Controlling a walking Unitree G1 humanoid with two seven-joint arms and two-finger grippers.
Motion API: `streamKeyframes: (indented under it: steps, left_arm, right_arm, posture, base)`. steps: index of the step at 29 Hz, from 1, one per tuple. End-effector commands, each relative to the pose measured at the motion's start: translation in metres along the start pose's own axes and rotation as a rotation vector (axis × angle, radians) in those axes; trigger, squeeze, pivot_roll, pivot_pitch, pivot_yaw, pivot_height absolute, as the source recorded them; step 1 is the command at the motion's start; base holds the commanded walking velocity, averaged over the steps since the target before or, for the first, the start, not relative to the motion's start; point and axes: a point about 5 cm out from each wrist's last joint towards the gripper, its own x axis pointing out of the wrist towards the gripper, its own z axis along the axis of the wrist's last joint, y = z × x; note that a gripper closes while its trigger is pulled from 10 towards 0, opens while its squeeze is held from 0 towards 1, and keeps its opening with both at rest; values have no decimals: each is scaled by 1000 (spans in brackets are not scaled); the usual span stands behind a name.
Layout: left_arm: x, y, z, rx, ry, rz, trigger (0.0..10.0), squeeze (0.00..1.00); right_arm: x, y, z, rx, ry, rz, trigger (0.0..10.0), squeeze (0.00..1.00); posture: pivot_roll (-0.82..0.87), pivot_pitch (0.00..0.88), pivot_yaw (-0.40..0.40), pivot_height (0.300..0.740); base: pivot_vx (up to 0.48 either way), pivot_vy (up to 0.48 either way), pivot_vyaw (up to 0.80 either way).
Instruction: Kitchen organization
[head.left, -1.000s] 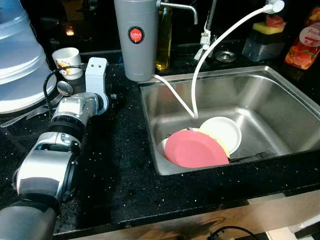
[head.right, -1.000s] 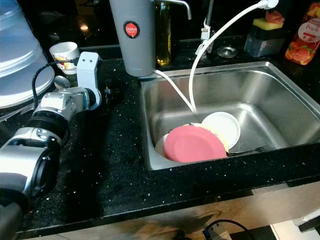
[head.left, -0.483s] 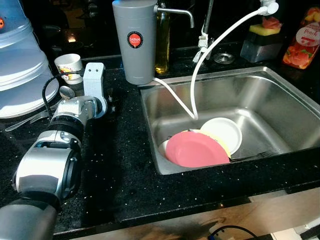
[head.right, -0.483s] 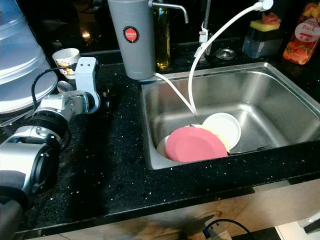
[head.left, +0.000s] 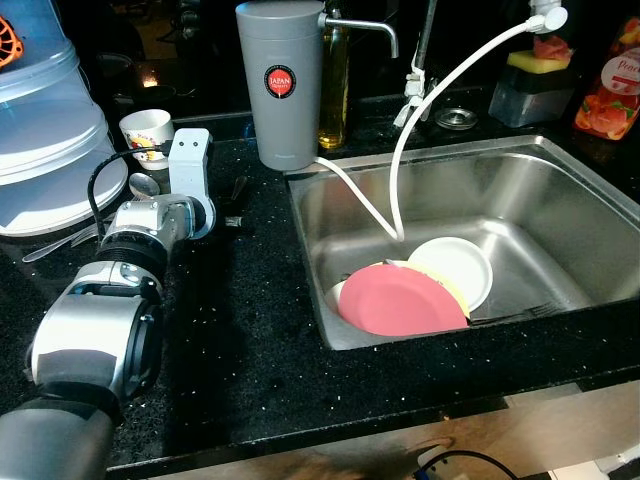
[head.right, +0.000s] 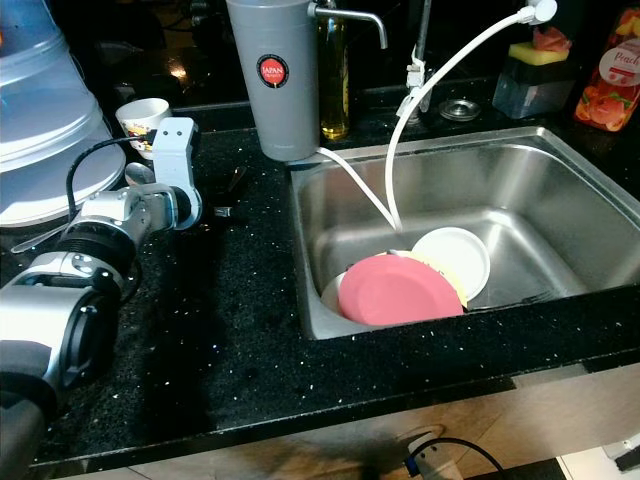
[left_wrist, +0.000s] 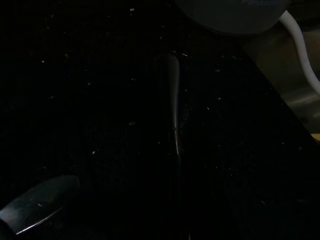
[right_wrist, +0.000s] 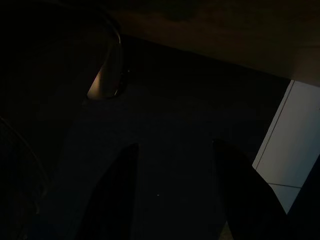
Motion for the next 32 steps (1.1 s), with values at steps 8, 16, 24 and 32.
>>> streamKeyframes:
  steps: [8,16,24,32]
  left_arm:
    - [-4,-28,20,-147,-103,-327,0,0]
    - [-23,-53,43,-121,-228,-614,0,0]
    - [-63,-83,50,-117,-440,-1001,0,0]
    - [-108,-115,49,-47,-828,-1123,10000,0]
  right_arm:
    - [0,1,4,17,-14,-2,10000,0]
    - [0,0,4,12,-12,-2,10000,0]
    - [0,-1,3,10,-13,-4,10000,0]
    - [0,-3,2,9,-15,-4,10000,0]
  posture:
    - [-15,4,67,740]
    - [-13,2,59,740]
    - [-16,0,52,740]
    - [-14,0,34,740]
  base:
    - [0,0,0]
    - [0,0,0]
    - [0,0,0]
    - [0,0,0]
